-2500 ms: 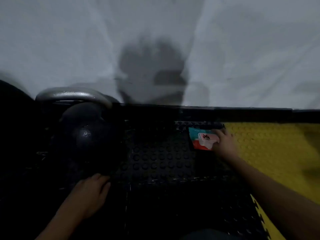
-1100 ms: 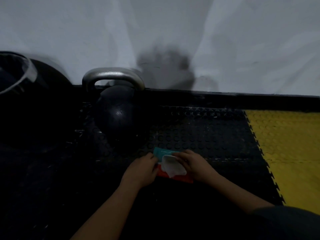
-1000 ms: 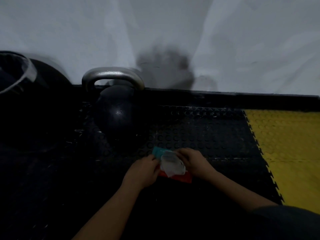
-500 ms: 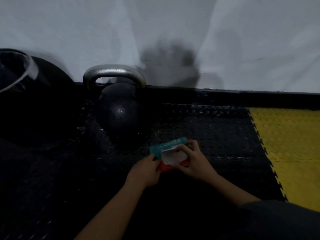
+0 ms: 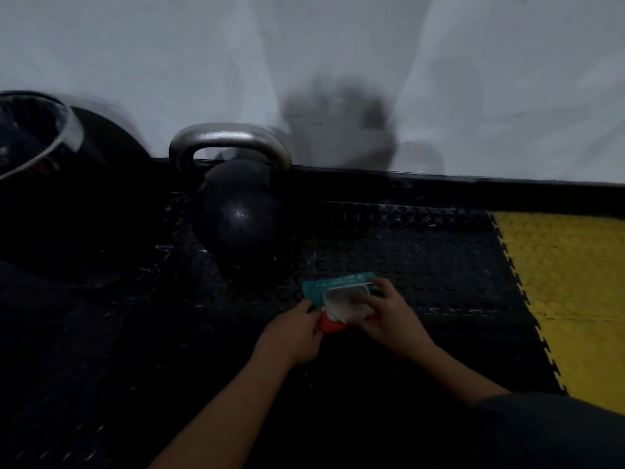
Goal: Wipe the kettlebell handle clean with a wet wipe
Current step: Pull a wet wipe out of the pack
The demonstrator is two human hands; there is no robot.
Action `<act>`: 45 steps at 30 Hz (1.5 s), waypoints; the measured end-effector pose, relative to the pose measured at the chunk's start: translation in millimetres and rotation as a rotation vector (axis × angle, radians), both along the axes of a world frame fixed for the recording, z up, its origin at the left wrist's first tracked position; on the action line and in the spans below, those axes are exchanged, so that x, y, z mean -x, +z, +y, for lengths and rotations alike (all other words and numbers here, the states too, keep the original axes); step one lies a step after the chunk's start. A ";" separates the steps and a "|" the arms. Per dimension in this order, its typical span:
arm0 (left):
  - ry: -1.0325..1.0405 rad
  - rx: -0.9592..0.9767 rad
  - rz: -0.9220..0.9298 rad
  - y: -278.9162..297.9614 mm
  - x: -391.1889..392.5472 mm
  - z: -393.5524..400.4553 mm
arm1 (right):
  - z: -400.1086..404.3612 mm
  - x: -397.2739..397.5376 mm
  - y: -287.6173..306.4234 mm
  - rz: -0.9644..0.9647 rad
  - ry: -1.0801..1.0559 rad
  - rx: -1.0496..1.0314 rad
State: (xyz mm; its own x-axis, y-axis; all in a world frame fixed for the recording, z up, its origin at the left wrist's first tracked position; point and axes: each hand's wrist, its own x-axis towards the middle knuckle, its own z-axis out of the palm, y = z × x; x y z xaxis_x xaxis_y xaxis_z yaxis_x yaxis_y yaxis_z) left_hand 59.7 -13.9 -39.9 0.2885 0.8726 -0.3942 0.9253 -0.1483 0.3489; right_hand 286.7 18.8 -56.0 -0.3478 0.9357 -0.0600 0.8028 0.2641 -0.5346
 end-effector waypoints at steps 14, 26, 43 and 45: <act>-0.023 0.006 -0.004 11.1 -16.7 2.7 | -4.1 -17.3 -4.0 0.019 -0.053 -0.015; -0.093 0.077 -0.035 13.2 -31.1 10.5 | 7.2 -40.8 6.8 0.051 -0.113 -0.013; -0.069 0.059 -0.089 9.7 -42.2 31.5 | -21.1 -46.8 -12.4 -0.307 0.033 -0.160; -0.073 0.043 -0.080 10.6 -39.4 31.9 | -18.4 -42.9 -12.1 -0.289 0.002 -0.142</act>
